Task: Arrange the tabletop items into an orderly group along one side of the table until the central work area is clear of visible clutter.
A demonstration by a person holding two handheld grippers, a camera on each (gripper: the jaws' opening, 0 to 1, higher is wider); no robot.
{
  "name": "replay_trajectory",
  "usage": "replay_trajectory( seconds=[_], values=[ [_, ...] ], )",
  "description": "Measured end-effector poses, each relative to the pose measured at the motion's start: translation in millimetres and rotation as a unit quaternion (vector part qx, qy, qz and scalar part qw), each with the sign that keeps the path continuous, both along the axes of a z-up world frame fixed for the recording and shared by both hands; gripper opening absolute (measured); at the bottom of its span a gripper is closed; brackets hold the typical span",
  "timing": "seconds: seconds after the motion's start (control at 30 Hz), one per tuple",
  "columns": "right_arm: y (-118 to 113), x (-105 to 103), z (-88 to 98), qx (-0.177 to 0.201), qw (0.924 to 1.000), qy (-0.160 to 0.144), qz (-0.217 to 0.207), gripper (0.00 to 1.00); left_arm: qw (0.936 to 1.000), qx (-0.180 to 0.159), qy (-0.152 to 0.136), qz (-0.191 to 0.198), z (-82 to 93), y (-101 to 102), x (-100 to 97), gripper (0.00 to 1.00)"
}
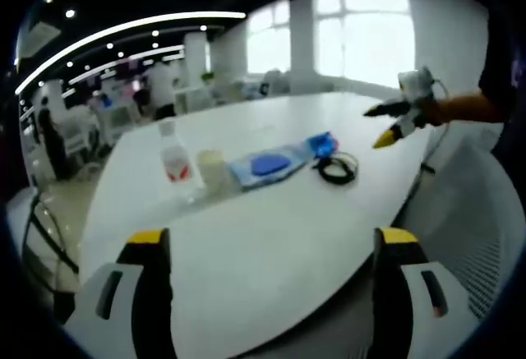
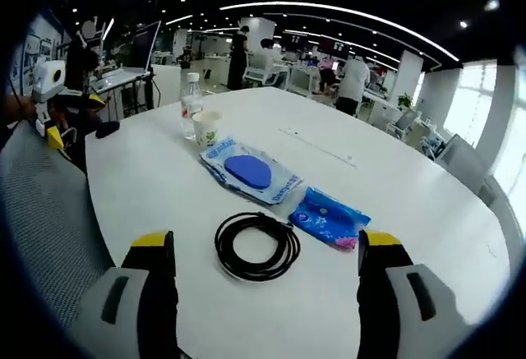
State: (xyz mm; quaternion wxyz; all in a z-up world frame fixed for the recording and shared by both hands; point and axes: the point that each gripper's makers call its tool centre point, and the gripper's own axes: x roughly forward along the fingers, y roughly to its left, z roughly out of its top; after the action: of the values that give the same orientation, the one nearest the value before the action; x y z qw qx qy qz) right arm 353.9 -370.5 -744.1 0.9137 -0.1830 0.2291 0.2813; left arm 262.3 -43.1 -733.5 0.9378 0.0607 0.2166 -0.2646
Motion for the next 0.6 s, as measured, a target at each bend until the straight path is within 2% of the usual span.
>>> replay_trajectory(
  seconds=[0.1, 0.23, 0.33, 0.47, 0.6],
  values=[
    [-7.9, -9.7, 5.5, 0.013, 0.9996, -0.009, -0.023, 0.98, 1.0000, 0.001, -0.002, -0.001, 1.0, -1.6, -0.9, 1.00],
    [-16.5, -23.6, 8.6, 0.010, 0.9990, -0.014, -0.042, 1.00, 1.0000, 0.002, -0.008, 0.001, 3.5, -2.0, -0.5, 1.00],
    [-18.8, -31.8, 16.0, 0.029, 0.9974, -0.024, -0.062, 1.00, 0.9998, 0.004, -0.017, 0.007, 6.9, -0.4, 1.2, 1.00],
    [-19.4, -47.2, 15.5, 0.010, 0.9969, -0.042, -0.066, 1.00, 0.9994, 0.013, -0.031, 0.010, 10.9, 0.6, 2.0, 1.00],
    [-20.6, -59.4, 10.4, 0.001, 0.9958, -0.049, -0.077, 1.00, 0.9991, 0.005, -0.040, 0.008, 16.3, -1.0, 2.5, 1.00]
  ],
)
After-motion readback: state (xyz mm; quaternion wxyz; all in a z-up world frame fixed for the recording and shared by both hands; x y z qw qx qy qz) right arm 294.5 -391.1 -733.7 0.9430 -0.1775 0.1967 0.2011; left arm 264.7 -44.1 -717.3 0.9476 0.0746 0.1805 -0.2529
